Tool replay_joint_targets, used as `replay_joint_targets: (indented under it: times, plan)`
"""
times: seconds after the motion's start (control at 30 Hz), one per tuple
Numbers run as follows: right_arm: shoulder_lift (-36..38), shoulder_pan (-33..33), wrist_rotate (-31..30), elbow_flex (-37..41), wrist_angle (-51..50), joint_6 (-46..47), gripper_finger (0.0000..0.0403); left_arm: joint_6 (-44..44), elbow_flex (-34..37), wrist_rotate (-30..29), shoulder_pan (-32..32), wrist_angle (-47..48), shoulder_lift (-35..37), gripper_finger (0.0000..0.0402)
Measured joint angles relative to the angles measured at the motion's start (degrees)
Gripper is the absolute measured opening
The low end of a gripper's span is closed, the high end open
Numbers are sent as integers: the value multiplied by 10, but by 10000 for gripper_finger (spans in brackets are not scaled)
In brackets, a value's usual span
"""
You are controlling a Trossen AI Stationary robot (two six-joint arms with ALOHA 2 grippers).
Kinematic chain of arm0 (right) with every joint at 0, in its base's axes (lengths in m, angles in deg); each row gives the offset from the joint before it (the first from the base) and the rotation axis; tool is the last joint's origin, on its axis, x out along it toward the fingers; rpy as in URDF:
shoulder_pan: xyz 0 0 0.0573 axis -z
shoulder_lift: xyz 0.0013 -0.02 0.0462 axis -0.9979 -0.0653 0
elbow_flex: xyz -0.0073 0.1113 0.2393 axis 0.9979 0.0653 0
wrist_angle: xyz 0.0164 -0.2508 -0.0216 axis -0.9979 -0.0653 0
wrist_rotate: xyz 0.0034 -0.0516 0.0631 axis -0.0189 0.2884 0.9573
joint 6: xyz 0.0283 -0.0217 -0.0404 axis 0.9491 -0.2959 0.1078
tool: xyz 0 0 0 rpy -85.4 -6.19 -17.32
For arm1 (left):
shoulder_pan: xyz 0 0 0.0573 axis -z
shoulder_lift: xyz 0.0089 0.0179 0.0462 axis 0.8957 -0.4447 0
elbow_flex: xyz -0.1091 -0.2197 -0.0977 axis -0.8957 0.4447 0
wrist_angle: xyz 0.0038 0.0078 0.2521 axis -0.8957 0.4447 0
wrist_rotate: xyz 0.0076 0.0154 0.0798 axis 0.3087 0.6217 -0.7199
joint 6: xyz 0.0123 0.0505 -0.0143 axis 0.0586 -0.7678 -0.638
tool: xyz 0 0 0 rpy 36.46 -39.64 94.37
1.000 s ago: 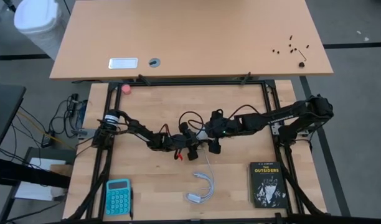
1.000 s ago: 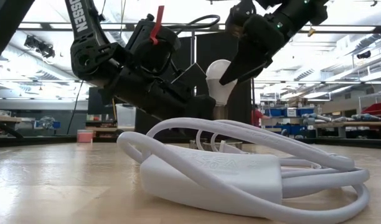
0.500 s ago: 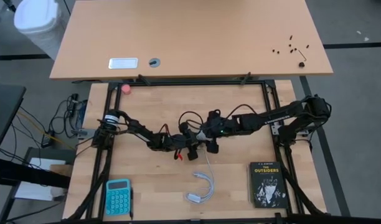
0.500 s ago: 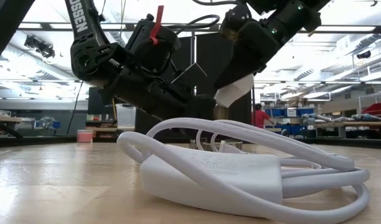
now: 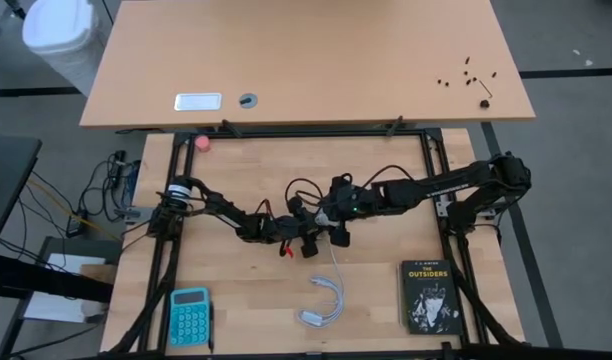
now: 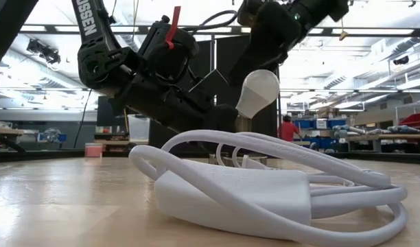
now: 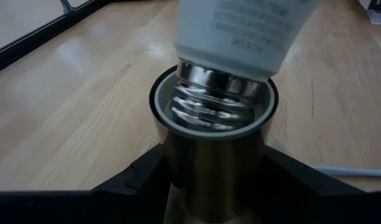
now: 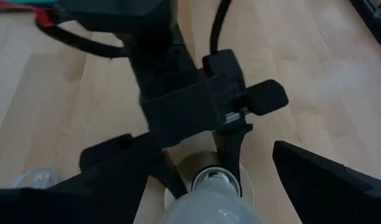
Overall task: Screw lightbulb
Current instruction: Insert the white lightbulb into the silver lamp
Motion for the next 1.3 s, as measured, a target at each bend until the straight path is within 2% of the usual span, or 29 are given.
replay_joint_targets:
  times: [0.13,0.27,0.37,0.47,0.53,0.63,0.73,0.83,1.3]
  plan:
    - [12,-13,-3,-30,-43,-1,346,1,0,0,0,1,0,208]
    - [51,-38,-55,-37,-99,10,344,5,0,0,0,2,0,208]
    - [93,-65,-103,-13,-127,42,341,14,0,0,0,5,0,208]
    - [134,-99,-146,52,-113,83,336,17,0,0,0,8,0,208]
    - [160,-117,-175,113,-68,105,333,24,0,0,0,10,0,208]
    - [187,-130,-210,221,57,121,328,28,0,0,0,10,0,208]
    - [182,-119,-201,318,213,136,326,28,0,2,1,11,0,208]
    - [153,-104,-195,374,345,135,325,29,0,2,1,11,0,208]
    - [-40,-35,-106,377,659,45,325,28,0,2,1,15,1,208]
